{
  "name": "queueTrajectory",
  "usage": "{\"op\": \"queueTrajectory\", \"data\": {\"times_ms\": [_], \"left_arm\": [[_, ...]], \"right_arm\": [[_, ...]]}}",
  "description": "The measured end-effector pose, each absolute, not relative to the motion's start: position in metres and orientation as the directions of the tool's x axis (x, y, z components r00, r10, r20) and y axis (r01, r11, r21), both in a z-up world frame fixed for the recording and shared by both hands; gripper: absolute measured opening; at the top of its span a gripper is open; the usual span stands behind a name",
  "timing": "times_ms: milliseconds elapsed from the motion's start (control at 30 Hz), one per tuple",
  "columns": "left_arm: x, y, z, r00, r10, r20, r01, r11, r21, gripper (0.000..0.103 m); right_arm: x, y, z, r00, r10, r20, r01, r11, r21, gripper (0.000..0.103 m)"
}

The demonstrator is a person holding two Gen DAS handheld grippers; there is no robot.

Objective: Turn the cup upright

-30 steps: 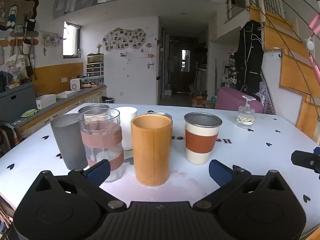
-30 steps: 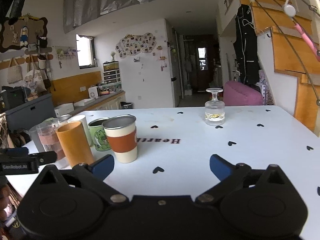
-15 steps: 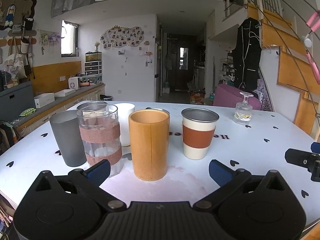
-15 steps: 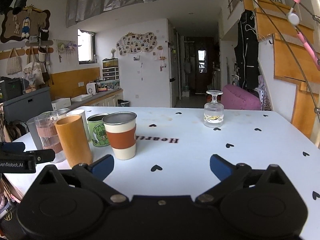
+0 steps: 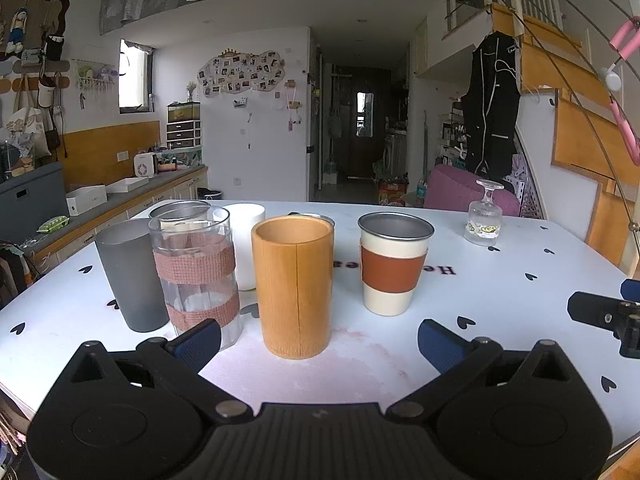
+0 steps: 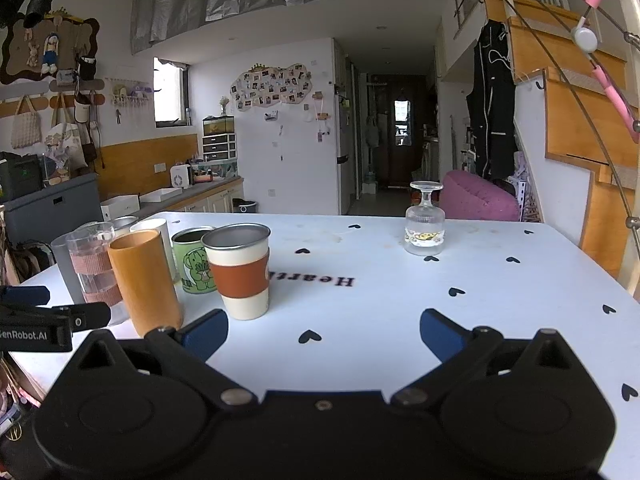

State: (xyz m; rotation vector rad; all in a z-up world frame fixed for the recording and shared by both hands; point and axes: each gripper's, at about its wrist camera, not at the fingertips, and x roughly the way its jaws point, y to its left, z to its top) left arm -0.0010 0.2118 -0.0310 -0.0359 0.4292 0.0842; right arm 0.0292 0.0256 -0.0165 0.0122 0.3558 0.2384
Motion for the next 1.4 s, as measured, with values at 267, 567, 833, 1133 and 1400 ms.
{"op": "queueTrajectory", "data": {"times_ms": [267,567,833,1133,1400], "left_arm": [[-0.0009,0.2106,-0.0316,0.906,0.074,-0.416,-0.088,0.996,-0.015,0.103],[-0.0010,0.2101,-0.0315,0.906,0.074,-0.417,-0.088,0.996,-0.014,0.103],[-0.0004,0.2081,-0.0322,0.907,0.074,-0.415,-0.087,0.996,-0.012,0.103],[-0.0005,0.2072,-0.0320,0.908,0.074,-0.413,-0.087,0.996,-0.011,0.103],[-0.0005,0.2071,-0.0316,0.907,0.075,-0.414,-0.087,0.996,-0.010,0.103]], "right_arm": [[0.0293,0.0257,-0.0165,0.910,0.234,-0.343,-0.229,0.972,0.054,0.103],[0.0284,0.0250,-0.0152,0.911,0.231,-0.341,-0.227,0.972,0.053,0.103],[0.0284,0.0249,-0.0154,0.911,0.231,-0.341,-0.227,0.972,0.053,0.103],[0.0280,0.0237,-0.0145,0.911,0.232,-0.340,-0.227,0.972,0.054,0.103],[0.0274,0.0234,-0.0146,0.912,0.230,-0.340,-0.225,0.973,0.055,0.103]]}}
